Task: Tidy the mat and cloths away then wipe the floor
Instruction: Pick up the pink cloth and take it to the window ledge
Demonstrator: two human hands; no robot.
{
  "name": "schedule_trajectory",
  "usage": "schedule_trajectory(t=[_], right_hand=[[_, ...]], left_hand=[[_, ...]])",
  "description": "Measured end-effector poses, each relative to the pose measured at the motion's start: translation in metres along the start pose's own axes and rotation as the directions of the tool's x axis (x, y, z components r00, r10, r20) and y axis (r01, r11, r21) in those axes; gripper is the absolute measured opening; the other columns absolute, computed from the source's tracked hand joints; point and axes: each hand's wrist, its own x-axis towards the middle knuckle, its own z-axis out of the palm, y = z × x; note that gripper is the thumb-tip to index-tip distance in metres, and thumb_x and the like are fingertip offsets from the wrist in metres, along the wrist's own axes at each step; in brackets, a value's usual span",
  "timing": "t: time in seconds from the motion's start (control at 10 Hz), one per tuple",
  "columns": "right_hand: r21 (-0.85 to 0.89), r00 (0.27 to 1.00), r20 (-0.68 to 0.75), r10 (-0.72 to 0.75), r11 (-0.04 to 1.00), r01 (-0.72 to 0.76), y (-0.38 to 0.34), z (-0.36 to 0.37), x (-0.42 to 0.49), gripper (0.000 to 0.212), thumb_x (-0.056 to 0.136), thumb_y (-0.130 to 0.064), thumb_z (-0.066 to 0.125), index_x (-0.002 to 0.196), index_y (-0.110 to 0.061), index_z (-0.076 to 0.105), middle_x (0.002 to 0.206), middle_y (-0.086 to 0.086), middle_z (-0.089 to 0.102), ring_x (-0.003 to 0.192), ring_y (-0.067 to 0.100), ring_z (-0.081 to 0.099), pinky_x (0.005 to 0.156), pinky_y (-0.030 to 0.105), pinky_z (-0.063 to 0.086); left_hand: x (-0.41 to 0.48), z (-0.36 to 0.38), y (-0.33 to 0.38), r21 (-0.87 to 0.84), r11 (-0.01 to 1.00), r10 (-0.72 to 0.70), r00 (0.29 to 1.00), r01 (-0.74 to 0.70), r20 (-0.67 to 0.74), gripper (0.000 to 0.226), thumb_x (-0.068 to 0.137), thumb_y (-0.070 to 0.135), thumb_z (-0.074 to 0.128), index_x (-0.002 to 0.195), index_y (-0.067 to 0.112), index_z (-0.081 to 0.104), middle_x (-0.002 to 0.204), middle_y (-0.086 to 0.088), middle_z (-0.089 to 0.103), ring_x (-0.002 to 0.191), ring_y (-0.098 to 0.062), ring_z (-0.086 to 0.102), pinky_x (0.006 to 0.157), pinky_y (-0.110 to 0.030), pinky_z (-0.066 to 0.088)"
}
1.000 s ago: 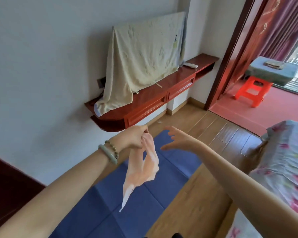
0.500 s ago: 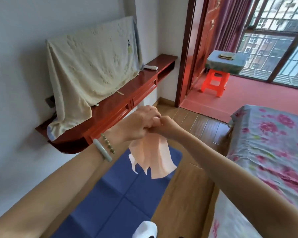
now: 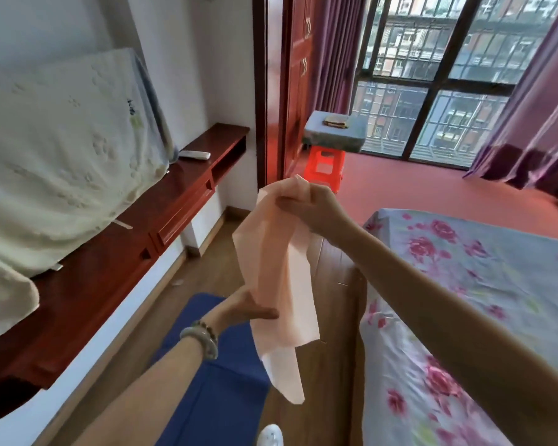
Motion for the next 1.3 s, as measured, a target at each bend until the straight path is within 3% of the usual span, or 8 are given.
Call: schedule_trajectory(t=[0.2,0.3,0.4,0.5,0.6,0.8,1.0,1.3], right_hand=[[0.138,0.998,-0.06,0.035,0.99,-0.026,0.01,-0.064,0.072,0.009,0.078,-0.012,0.071,0.083,-0.018,0.068,0.075,-0.004,0.067,0.068,0.006,0.062,0.065,0.027,0.05],[0.1,0.996,-0.047,0.079,0.992,-0.074,0.035,-0.102,0.093,0.027,0.077,-0.001,0.063,0.102,0.009,0.059,0.084,0.017,0.057,0.055,-0.002,0.056,0.059,0.017,0.047],[-0.018,0.961,0.089,0.26,0.966,-0.26,0.088,-0.143,0.11,0.037,0.065,-0.005,0.074,0.1,0.001,0.062,0.089,0.021,0.058,0.076,0.017,0.062,0.077,0.03,0.058],[-0.059,0.831,0.268,0.487,0.869,-0.491,0.152,-0.177,0.13,0.069,0.047,-0.018,0.079,0.112,-0.01,0.059,0.111,0.02,0.056,0.094,0.024,0.059,0.085,0.036,0.053],[-0.047,0.67,0.455,0.587,0.767,-0.64,0.197,-0.191,0.157,0.079,0.057,-0.008,0.08,0.129,-0.013,0.048,0.13,0.023,0.047,0.101,0.025,0.058,0.086,0.034,0.054],[-0.228,0.746,0.37,0.553,0.833,-0.504,0.238,-0.204,0.265,0.079,0.075,-0.012,0.077,0.139,-0.031,0.035,0.146,0.011,0.034,0.131,0.023,0.038,0.11,0.042,0.035],[-0.138,0.781,0.501,0.372,0.926,-0.352,0.26,-0.209,0.383,0.112,0.062,-0.024,0.087,0.146,-0.035,0.014,0.144,-0.002,0.034,0.131,0.021,0.039,0.109,0.04,0.036],[0.18,0.907,0.337,0.253,0.928,-0.326,0.291,-0.239,0.524,0.036,0.075,-0.012,0.075,0.109,-0.005,0.064,0.101,0.012,0.068,0.09,0.022,0.065,0.084,0.039,0.055]], left_hand=[[0.106,-0.022,0.029,-0.243,0.97,-0.047,0.991,0.016,-0.123,0.015,0.092,0.016,0.061,0.106,0.014,0.059,0.104,-0.007,0.065,0.1,-0.024,0.06,0.088,-0.04,0.051],[0.148,-0.045,0.052,-0.418,0.905,-0.162,0.973,0.079,-0.166,0.018,0.099,0.023,0.049,0.098,0.01,0.061,0.093,-0.004,0.064,0.09,-0.021,0.06,0.071,-0.028,0.049],[0.186,-0.068,0.069,-0.386,0.918,-0.168,0.972,0.093,-0.164,0.015,0.098,0.016,0.048,0.1,0.007,0.06,0.09,-0.006,0.063,0.085,-0.021,0.06,0.07,-0.031,0.047],[0.248,-0.091,0.075,-0.352,0.933,-0.148,0.966,0.067,-0.21,0.015,0.096,0.004,0.045,0.103,0.008,0.057,0.087,-0.006,0.061,0.089,-0.026,0.058,0.065,-0.027,0.05],[0.29,-0.101,0.094,-0.262,0.965,-0.055,0.965,-0.015,-0.257,0.014,0.094,0.005,0.051,0.083,0.009,0.059,0.075,-0.002,0.06,0.071,-0.016,0.055,0.052,-0.016,0.045],[0.394,-0.101,0.134,-0.049,0.994,0.091,0.988,-0.098,-0.127,0.022,0.09,0.0,0.05,0.098,0.013,0.065,0.095,-0.007,0.069,0.086,-0.015,0.065,0.079,-0.027,0.052],[0.495,-0.13,0.184,-0.115,0.987,0.101,0.992,-0.11,-0.08,0.03,0.09,-0.01,0.046,0.103,0.008,0.066,0.09,-0.004,0.069,0.084,-0.015,0.066,0.072,-0.025,0.053],[0.639,-0.172,0.235,-0.527,0.837,0.096,0.988,-0.146,-0.121,0.029,0.08,-0.007,0.059,0.103,0.01,0.063,0.078,-0.002,0.069,0.066,-0.012,0.066,0.055,-0.021,0.054]])
